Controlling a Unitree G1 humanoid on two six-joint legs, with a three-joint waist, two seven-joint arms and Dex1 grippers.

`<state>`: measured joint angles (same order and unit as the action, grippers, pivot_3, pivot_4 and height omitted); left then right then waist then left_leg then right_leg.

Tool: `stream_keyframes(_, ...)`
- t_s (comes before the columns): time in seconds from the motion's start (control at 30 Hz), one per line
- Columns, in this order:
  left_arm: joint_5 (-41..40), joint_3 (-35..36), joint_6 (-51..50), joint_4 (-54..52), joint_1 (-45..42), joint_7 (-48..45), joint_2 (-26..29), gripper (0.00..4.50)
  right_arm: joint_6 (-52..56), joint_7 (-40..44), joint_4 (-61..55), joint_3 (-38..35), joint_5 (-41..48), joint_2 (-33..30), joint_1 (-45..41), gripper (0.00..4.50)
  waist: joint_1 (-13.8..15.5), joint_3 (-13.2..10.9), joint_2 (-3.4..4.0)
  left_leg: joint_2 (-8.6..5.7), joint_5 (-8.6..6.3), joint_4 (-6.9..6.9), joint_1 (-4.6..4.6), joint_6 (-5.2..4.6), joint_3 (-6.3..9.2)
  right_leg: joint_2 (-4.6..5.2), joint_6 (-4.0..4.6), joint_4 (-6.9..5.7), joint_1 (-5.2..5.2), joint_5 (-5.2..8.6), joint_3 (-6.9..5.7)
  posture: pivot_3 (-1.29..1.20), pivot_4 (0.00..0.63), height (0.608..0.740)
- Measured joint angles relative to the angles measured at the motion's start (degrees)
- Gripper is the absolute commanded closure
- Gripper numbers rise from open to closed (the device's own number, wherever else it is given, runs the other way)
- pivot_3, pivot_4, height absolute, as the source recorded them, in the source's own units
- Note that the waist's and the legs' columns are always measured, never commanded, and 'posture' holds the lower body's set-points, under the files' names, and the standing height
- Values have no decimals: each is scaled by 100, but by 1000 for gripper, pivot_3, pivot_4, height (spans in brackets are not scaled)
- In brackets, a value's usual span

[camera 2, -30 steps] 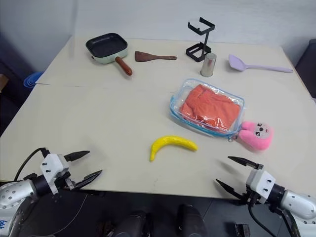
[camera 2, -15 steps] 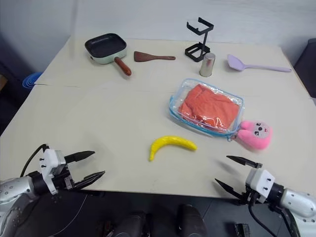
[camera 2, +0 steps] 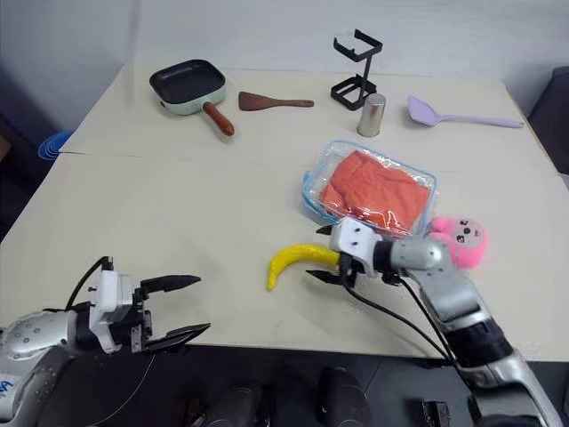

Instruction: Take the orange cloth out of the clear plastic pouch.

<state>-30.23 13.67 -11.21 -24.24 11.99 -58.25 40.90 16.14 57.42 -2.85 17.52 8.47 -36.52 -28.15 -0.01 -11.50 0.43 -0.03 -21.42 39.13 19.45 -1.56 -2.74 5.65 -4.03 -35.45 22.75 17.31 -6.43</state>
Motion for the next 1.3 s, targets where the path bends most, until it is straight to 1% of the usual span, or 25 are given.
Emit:
stream_keyframes(0.03, 27, -22, 26, 0, -9, 3, -3, 0, 69, 79, 26, 49, -11, 2, -12, 1366, -3, 0, 0, -1, -1, 0, 2, -2, 0, 0, 0, -5, 0, 0, 0, 0, 150, 740)
stream_keyframes(0.1, 92, -29, 66, 16, -5, 22, -30, 0, 197, 216, 77, 72, -15, 1, -35, 1920, -12, 0, 0, -1, -2, 0, 2, -4, 0, 0, -1, -5, 0, -1, -2, 0, 150, 740)
stream_keyframes(0.13, 121, -43, 88, 24, -5, 47, -43, 0, 230, 285, 77, 73, -15, -2, -41, 2302, -14, 0, -1, -1, -2, 0, 2, -4, 0, 0, -2, -5, -1, -1, -2, 0, 150, 740)
stream_keyframes(0.23, 150, -99, 146, 34, -9, 71, -88, 0, 280, 366, 66, 6, 25, -12, 5, 3263, -5, 1, -2, -1, -1, 3, 0, -3, 0, 0, -2, -5, -3, -1, -2, 0, 150, 740)
stream_keyframes(0.27, 151, -121, 153, 37, -12, 80, -114, 0, 305, 349, 55, -109, 107, -12, 86, 3567, 4, 1, -2, -1, -1, 4, 0, -3, 0, 0, -3, -5, -4, -1, -3, 0, 150, 740)
stream_keyframes(0.3, 149, -132, 153, 40, -12, 91, -154, 0, 331, 318, 35, -269, 210, -11, 200, 3717, 10, 1, -2, -1, -1, 4, 0, -3, 2, 0, -3, -5, -5, -1, -4, 0, 150, 740)
stream_keyframes(0.37, 65, -174, 19, 36, -66, 109, -175, 0, 471, 287, -120, -760, 609, -9, 507, 3729, 10, 1, -2, -1, -1, 4, 0, -3, 2, 0, -4, -7, -5, -2, -4, 0, 150, 740)
stream_keyframes(0.43, -224, -215, -316, -13, -194, 139, -178, 0, 749, 298, -530, -1534, 1414, -3, 984, 3729, 32, 0, -1, 0, -1, 3, 4, -3, 10, 0, -5, -8, -6, -2, -8, 0, 150, 740)
stream_keyframes(0.47, -438, -265, -574, -65, -343, 222, -194, 0, 1098, 171, -773, -2081, 1981, 1, 1200, 3729, 58, -1, 1, -1, -1, 4, 7, -3, 11, 0, -7, -8, -7, -4, -7, 0, 150, 740)
stream_keyframes(0.5, -735, -311, -907, -180, -648, 444, -314, 0, 1513, -137, -927, -2910, 2586, -16, 1294, 3729, 88, -1, 1, -4, 2, 7, 9, -8, 11, 3, -16, -5, -10, -9, -5, 0, 150, 740)
stream_keyframes(0.53, -892, -323, -1045, -261, -837, 582, -409, 0, 1666, -315, -931, -3347, 2775, -112, 1265, 3729, 91, -1, 0, -6, 3, 8, 9, -10, 10, 5, -20, -4, -11, -11, -4, 0, 150, 740)
stream_keyframes(0.57, -1047, -374, -1213, -324, -1063, 727, -490, 0, 1762, -463, -872, -3745, 2886, -305, 1279, 3729, 114, -1, 1, -9, 4, 9, 4, -12, 11, 7, -25, 1, -19, -14, -3, 0, 150, 740)
stream_keyframes(0.6, -1226, -444, -1395, -464, -1388, 899, -600, 0, 1798, -679, -523, -4328, 2873, -750, 1267, 3729, 155, -1, 1, -18, 7, 10, 4, -17, 12, 17, -28, 2, -21, -16, -4, 0, 150, 740)
stream_keyframes(0.67, -1354, -585, -1551, -629, -1683, 1016, -671, 0, 1593, -1019, 394, -5087, 2569, -1408, 1193, 3729, 153, 0, 0, -24, 6, 7, -2, -20, 9, 18, -28, 4, -27, -16, -3, 0, 150, 740)
stream_keyframes(0.73, -1337, -823, -1592, -641, -1830, 1003, -715, 0, 992, -1317, 1479, -5305, 1903, -2045, 1215, 3729, 132, 3, -4, -21, 7, 0, -5, -20, 0, 7, -28, 7, -26, -16, -3, 0, 150, 740)
stream_keyframes(0.77, -1286, -927, -1585, -632, -1838, 986, -718, 0, 761, -1396, 1823, -5291, 1654, -2165, 1235, 3729, 107, 3, -6, -17, 7, -2, -8, -18, -9, 0, -28, 8, -24, -15, 0, 0, 150, 740)
stream_keyframes(0.83, -985, -1203, -1440, -509, -1906, 873, -715, 0, 472, -1711, 2690, -5104, 1264, -2189, 1009, 3729, -5, 5, -9, -9, 15, -2, -10, -13, -36, -14, -28, 8, -25, -15, 14, 0, 150, 740)
stream_keyframes(0.93, -338, -1523, -927, -104, -2084, 654, -685, 0, 151, -2107, 3952, -4676, 746, -2189, 603, 3729, -40, 4, -6, -11, 31, -2, -25, -5, -73, -13, -28, -2, -24, -15, 46, 0, 150, 740)
stream_keyframes(0.97, -84, -1608, -712, 105, -2184, 596, -684, 0, 16, -2137, 4401, -4504, 598, -2189, 455, 2991, -42, 3, -4, -11, 37, -2, -29, -3, -77, -12, -28, -10, -23, -15, 53, 0, 150, 740)
stream_keyframes(1.07, 429, -1819, -249, 729, -2669, 441, -711, 0, -273, -2163, 5323, -4265, 404, -2177, 51, 2015, -30, 2, 3, -10, 45, -1, -34, 0, -79, -10, -24, -19, -16, -18, 58, 0, 150, 740)
stream_keyframes(1.17, 854, -2063, 202, 1472, -3297, 240, -838, 0, -509, -2102, 5711, -4262, 379, -2178, -52, 963, -14, 3, 5, -10, 45, 1, -29, 0, -76, -8, -25, -16, -3, -18, 53, 0, 150, 740)
stream_keyframes(1.27, 1214, -2235, 597, 2287, -3847, 60, -936, 0, -491, -1878, 5646, -4391, 575, -2180, 205, 43, 16, 3, 5, -10, 44, -2, -9, -1, -63, -8, -29, -18, 3, -20, 37, 0, 150, 740)
stream_keyframes(1.3, 1338, -2287, 749, 2565, -4025, 18, -948, 0, -487, -1738, 5502, -4526, 692, -2178, 430, 43, 40, 3, 5, -11, 44, -3, -3, -1, -59, -5, -29, -16, 2, -20, 26, 0, 150, 740)
